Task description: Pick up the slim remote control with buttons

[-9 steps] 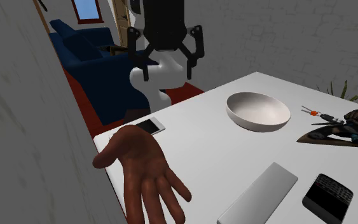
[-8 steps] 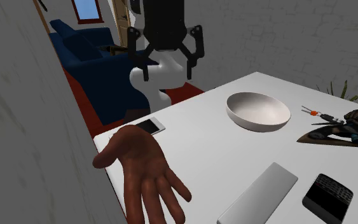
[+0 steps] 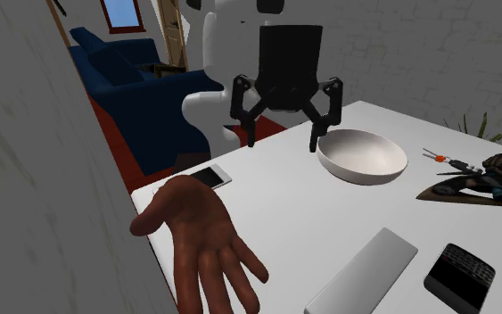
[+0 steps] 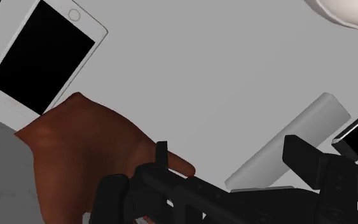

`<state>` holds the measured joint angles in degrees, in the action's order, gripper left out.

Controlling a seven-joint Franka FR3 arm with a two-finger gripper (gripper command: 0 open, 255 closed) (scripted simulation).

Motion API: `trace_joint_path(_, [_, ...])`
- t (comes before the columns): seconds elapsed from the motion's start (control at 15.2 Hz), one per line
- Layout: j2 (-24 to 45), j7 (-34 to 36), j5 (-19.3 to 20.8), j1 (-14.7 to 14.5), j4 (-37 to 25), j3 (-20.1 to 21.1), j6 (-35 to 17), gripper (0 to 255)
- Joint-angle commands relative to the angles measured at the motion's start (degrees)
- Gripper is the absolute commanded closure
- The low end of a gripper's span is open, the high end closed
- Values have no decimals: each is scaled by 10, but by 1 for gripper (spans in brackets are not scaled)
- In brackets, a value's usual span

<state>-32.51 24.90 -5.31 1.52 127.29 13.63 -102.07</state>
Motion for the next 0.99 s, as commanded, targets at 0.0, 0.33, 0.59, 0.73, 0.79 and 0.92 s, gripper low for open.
trace_joint_path(0.0, [39,61,-3,10,-19,27,-13,0])
trace_joint_path(0.33, [149,208,9,32,-78,88,-40,0])
trace_joint_path(0.59, [250,328,39,42,-142,124,-54,0])
trace_joint_path(0.73, [303,388,58,42,-179,136,-56,0])
trace_joint_path(0.79, [330,417,69,41,-198,140,-57,0])
trace_joint_path(0.92, [373,461,86,36,-231,142,-55,0])
